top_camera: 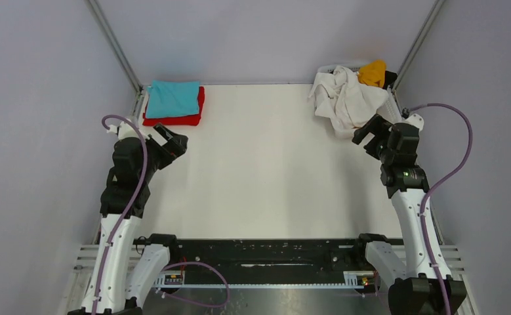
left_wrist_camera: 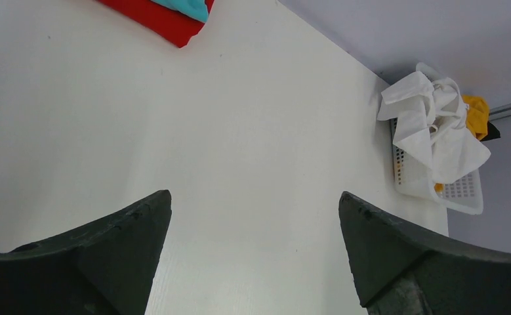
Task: Fold and stack the t-shirts
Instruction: Grab crumpled tshirt from bin with the right arm
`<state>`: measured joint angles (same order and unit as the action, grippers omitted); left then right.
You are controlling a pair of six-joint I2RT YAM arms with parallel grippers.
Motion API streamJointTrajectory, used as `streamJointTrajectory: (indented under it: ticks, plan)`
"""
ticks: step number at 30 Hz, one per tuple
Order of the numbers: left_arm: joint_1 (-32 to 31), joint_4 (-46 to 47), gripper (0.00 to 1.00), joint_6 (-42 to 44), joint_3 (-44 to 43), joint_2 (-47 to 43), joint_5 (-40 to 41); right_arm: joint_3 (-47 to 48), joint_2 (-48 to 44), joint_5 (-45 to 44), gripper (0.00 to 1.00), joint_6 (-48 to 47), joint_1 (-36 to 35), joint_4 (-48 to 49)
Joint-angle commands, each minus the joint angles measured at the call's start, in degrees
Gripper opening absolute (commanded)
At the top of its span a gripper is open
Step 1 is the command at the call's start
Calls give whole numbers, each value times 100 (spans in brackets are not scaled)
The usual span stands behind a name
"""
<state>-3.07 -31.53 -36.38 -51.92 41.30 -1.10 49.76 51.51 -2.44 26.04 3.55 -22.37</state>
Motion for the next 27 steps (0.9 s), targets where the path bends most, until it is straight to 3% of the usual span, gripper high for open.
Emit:
streamJointTrajectory:
  ticks: [1,6,14,17,21,27]
  plan:
    - [-1,-28,99,-151,38,-179,2,423,78,-102,99,-30,14,271]
    - [-1,-351,99,-509,100,-246,656,1139,1091,-154,98,-488,21,384]
    - [8,-522,99,-799,372,-629,783,4112,4262,-86,99,-482,23,-306]
    - [8,-598,99,-840,491,-736,772,5022,5263,352,99,-401,15,-288]
    - [8,-600,99,-930,664,-847,670,6003,6308,484,99,-238,-24,-322]
    - [8,-626,99,-931,769,-899,654,7634,7665,275,95,-407,-268,-1241]
